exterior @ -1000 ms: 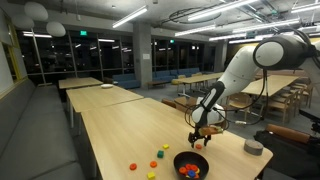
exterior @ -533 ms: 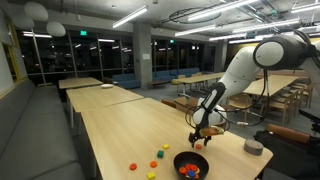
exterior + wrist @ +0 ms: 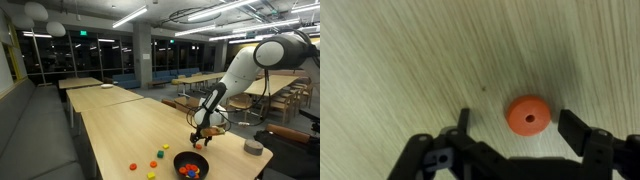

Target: Put the round blue and orange blocks in the black bowl

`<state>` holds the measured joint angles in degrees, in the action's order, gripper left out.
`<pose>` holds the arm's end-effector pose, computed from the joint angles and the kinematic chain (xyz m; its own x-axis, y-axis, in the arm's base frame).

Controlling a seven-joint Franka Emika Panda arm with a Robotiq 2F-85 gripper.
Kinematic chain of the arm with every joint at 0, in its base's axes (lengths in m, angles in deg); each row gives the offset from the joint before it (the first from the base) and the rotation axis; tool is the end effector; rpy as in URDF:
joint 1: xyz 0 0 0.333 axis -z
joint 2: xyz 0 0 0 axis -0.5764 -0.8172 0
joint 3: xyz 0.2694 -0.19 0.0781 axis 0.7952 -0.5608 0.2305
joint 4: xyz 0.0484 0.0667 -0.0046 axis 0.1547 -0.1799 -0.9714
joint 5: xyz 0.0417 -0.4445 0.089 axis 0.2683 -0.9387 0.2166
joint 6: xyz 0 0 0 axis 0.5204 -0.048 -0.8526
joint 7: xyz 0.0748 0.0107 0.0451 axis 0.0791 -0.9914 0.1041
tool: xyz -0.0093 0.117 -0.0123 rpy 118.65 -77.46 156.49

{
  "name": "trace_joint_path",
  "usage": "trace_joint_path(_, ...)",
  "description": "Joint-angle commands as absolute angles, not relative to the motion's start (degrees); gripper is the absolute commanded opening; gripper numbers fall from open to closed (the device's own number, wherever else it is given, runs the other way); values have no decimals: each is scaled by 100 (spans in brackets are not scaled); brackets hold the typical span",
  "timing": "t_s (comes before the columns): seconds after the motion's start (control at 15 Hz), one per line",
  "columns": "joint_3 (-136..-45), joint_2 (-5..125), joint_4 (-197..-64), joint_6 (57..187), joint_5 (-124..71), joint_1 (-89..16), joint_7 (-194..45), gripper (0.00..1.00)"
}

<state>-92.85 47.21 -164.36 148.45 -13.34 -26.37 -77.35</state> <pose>0.5717 -0.1653 0.1049 0.8543 -0.5106 0.0971 -0.5100 -0.8595 -0.0323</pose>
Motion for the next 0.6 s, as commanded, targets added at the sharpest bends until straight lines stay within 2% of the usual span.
trace_joint_path(0.0,-9279,4943,-16605,14979,-1360,-2588,-7624,58)
trace_joint_path(0.33,-9398,5043,-16551,14724,-1510,-2693,-7681,20)
trace_joint_path(0.53,-9486,5130,-16526,14524,-1661,-2793,-7764,22)
